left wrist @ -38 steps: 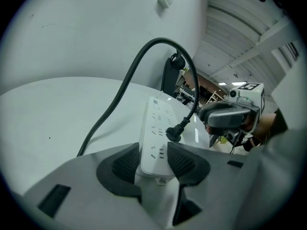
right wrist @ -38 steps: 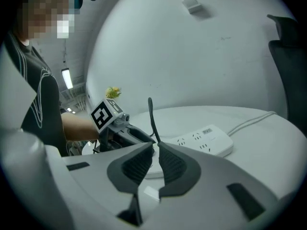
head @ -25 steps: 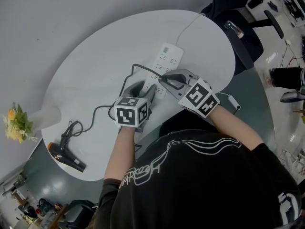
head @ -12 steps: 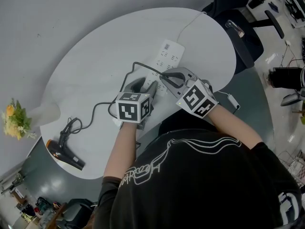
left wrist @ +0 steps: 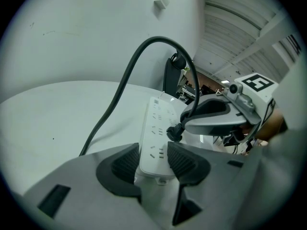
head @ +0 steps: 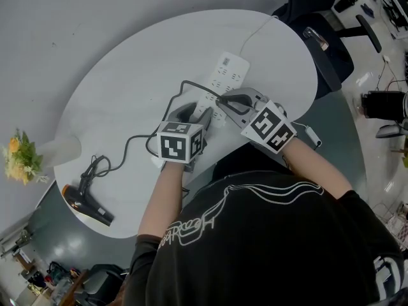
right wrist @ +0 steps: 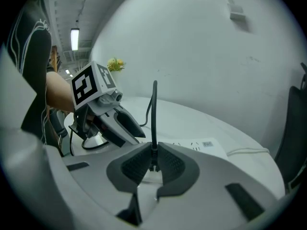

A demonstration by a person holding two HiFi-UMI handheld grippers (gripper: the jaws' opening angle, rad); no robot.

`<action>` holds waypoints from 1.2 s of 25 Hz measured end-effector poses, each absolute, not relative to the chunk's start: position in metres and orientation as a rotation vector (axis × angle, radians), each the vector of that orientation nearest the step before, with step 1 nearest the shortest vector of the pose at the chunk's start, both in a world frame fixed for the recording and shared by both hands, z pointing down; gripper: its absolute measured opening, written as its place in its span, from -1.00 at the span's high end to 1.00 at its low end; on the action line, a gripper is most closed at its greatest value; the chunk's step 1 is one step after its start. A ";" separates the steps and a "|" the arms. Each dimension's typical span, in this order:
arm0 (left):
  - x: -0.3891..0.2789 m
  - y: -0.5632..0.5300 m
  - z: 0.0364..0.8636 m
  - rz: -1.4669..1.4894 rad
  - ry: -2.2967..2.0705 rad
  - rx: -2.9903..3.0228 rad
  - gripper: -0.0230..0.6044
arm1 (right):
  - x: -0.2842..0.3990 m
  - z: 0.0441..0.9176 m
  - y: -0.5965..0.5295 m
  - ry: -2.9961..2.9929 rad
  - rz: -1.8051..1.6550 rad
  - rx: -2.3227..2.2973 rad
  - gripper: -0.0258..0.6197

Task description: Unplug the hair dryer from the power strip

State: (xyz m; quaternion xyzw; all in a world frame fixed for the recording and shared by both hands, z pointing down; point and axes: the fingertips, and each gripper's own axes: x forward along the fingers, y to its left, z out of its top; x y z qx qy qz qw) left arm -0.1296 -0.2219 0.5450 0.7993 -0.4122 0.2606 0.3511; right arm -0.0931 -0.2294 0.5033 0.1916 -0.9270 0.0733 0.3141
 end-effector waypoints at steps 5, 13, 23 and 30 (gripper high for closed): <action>-0.129 -0.221 0.545 0.700 -1.064 2.072 0.33 | -0.095 0.505 -0.227 -2.413 0.144 0.492 0.84; -0.128 -0.220 0.545 0.703 -1.047 2.077 0.33 | -0.089 0.505 -0.229 -2.441 0.249 0.477 0.84; -0.127 -0.220 0.546 0.683 -1.036 2.080 0.33 | -0.086 0.504 -0.228 -2.449 0.269 0.450 0.84; -0.123 -0.220 0.546 0.718 -1.015 2.091 0.34 | -0.090 0.504 -0.231 -2.413 0.262 0.477 0.84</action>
